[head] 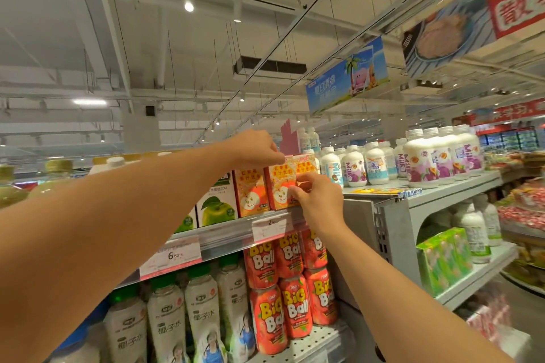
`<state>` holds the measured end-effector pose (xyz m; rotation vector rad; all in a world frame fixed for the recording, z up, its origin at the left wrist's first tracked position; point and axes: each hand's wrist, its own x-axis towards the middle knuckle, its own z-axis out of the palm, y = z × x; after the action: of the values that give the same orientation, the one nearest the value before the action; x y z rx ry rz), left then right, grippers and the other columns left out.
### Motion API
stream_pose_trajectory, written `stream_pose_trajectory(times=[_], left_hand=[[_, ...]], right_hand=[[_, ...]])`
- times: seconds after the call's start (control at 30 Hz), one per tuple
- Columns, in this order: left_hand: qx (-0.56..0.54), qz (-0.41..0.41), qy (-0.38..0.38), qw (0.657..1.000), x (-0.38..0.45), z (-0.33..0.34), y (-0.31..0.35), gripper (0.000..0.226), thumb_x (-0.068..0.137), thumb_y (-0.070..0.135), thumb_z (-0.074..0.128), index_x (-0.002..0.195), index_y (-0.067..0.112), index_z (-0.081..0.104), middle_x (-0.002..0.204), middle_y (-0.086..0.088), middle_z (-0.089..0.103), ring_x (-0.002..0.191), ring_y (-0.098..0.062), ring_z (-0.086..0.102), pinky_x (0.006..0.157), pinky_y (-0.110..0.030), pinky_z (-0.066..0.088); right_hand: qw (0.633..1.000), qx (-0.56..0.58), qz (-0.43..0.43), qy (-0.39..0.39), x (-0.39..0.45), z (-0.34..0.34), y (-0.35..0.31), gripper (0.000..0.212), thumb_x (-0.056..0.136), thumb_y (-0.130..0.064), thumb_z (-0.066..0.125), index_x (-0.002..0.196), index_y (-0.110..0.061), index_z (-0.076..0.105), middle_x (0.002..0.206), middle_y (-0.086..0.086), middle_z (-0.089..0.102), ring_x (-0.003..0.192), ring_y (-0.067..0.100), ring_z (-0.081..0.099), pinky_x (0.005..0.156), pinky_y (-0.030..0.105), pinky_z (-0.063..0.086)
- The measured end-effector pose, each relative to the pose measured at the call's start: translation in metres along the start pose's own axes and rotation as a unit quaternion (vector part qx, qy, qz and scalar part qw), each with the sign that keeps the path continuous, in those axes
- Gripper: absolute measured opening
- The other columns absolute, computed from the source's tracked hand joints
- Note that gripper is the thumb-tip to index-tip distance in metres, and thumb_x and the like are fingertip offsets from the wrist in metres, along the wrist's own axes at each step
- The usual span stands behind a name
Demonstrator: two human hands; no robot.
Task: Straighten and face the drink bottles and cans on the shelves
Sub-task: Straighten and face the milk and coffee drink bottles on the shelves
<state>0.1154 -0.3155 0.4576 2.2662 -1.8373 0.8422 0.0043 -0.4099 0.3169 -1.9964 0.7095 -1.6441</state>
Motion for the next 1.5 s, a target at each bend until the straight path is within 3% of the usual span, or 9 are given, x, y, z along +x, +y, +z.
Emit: stream_pose_trajectory(times=[0.1,0.2,0.3,0.57,0.77,1.07,1.27,1.37,1.5], left_hand=[[0.063,0.002,0.033,0.997,-0.004,0.005,0.006,0.043,0.091,0.054,0.065,0.11,0.017,0.076,0.093,0.0,0.076,0.081,-0.016,0.07,0.074,-0.035,0.062],[0.06,-0.007,0.052,0.997,-0.005,0.009,0.008,0.037,0.089,0.048,0.071,0.111,0.018,0.076,0.092,0.0,0.076,0.082,-0.019,0.07,0.074,-0.038,0.062],[0.067,-0.014,0.049,0.996,-0.005,0.01,0.009,0.036,0.091,0.046,0.071,0.111,0.016,0.076,0.092,-0.002,0.076,0.083,-0.021,0.069,0.075,-0.039,0.062],[0.101,-0.014,0.062,0.993,-0.009,0.011,0.012,0.038,0.095,0.045,0.067,0.115,0.013,0.074,0.102,-0.005,0.075,0.09,-0.025,0.068,0.079,-0.04,0.06],[0.107,-0.018,0.054,0.993,-0.008,0.012,0.013,0.04,0.095,0.045,0.067,0.12,0.014,0.072,0.109,-0.005,0.074,0.095,-0.025,0.069,0.082,-0.041,0.059],[0.105,-0.039,0.049,0.993,-0.013,0.012,0.019,0.036,0.098,0.04,0.065,0.117,0.011,0.07,0.107,-0.007,0.073,0.093,-0.026,0.068,0.08,-0.041,0.06],[0.11,-0.061,0.075,0.989,-0.013,0.021,0.022,0.02,0.099,0.031,0.062,0.092,0.012,0.06,0.082,-0.004,0.063,0.077,-0.025,0.061,0.064,-0.037,0.051],[0.104,-0.061,0.088,0.989,-0.014,0.025,0.021,0.018,0.1,0.031,0.06,0.09,0.017,0.053,0.071,0.002,0.049,0.075,-0.025,0.057,0.061,-0.036,0.047],[0.127,-0.061,0.085,0.986,-0.02,0.031,0.022,0.013,0.1,0.028,0.056,0.097,0.016,0.054,0.088,-0.005,0.061,0.079,-0.025,0.057,0.063,-0.038,0.049]], right_hand=[[0.999,-0.016,-0.011,0.036,0.006,-0.004,0.008,0.027,0.092,-0.039,0.071,0.11,-0.02,0.074,0.095,-0.003,0.075,0.088,0.016,0.069,0.076,0.031,0.053],[0.997,-0.018,0.022,0.078,0.022,-0.009,0.023,0.034,0.093,-0.039,0.069,0.12,-0.019,0.065,0.111,0.0,0.069,0.103,0.021,0.064,0.082,0.034,0.049],[0.998,0.015,0.066,-0.005,0.039,-0.008,0.032,0.047,0.093,-0.041,0.07,0.131,-0.017,0.055,0.114,0.001,0.067,0.101,0.02,0.065,0.086,0.038,0.049],[0.991,0.042,0.084,-0.099,0.065,-0.015,0.043,0.02,0.094,-0.037,0.07,0.107,-0.022,0.065,0.104,0.0,0.071,0.086,0.013,0.065,0.068,0.033,0.051],[0.97,0.115,0.109,-0.186,0.068,-0.016,0.038,0.03,0.098,-0.033,0.064,0.122,-0.018,0.054,0.115,0.006,0.068,0.103,0.023,0.066,0.095,0.048,0.054],[0.935,0.211,0.136,-0.253,0.077,-0.043,0.046,0.027,0.098,-0.016,0.065,0.123,-0.017,0.055,0.102,0.01,0.077,0.091,0.022,0.076,0.082,0.042,0.06],[0.941,0.179,0.124,-0.261,0.073,-0.043,0.044,0.02,0.099,-0.022,0.064,0.119,-0.02,0.058,0.101,0.004,0.078,0.099,0.023,0.073,0.1,0.05,0.052],[0.959,0.121,0.099,-0.236,0.067,-0.038,0.041,0.032,0.095,-0.029,0.07,0.122,-0.018,0.058,0.111,0.006,0.075,0.105,0.024,0.071,0.101,0.052,0.052],[0.965,0.085,0.082,-0.232,0.054,-0.035,0.038,0.036,0.091,-0.033,0.074,0.122,-0.02,0.06,0.111,0.002,0.075,0.104,0.021,0.071,0.098,0.049,0.055]])
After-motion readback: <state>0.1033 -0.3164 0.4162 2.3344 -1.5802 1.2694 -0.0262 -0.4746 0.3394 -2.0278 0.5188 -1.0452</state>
